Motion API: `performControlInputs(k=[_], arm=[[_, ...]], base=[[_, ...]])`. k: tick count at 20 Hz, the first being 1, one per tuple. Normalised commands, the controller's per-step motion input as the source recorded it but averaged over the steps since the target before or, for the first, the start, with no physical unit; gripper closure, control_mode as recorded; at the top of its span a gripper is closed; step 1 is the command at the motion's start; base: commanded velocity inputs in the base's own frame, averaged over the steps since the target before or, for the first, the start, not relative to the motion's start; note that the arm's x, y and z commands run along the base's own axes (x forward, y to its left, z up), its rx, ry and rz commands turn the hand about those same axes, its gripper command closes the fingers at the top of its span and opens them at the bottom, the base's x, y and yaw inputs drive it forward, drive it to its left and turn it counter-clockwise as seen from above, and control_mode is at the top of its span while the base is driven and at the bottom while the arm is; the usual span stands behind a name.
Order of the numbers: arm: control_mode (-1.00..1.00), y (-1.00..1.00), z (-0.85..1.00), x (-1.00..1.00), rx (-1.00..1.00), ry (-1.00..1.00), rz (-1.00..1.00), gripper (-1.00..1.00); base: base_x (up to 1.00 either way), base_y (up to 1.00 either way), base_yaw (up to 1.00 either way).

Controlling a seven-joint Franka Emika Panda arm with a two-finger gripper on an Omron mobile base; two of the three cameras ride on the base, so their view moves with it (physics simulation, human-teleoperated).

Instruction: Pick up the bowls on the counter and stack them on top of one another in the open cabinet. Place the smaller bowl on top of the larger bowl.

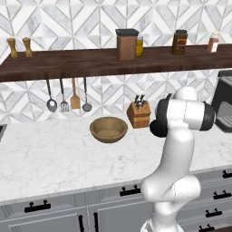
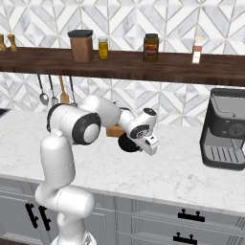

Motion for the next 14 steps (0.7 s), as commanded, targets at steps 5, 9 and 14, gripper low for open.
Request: performControlInputs(k=[5, 9, 14], arm=[[-1.00, 0.47, 0.86, -0.26, -0.03, -0.19, 0.08, 1.00], [-1.00, 0.89, 0.78, -0.28, -0.07, -0.08, 0.16, 1.00], [-1.00, 1.00, 0.52, -0.31, -0.09, -0.01, 0.20, 1.00]], base=[[0.00, 0.00, 0.00], [0.00, 0.00, 0.00], [0.00, 0.00, 0.00]])
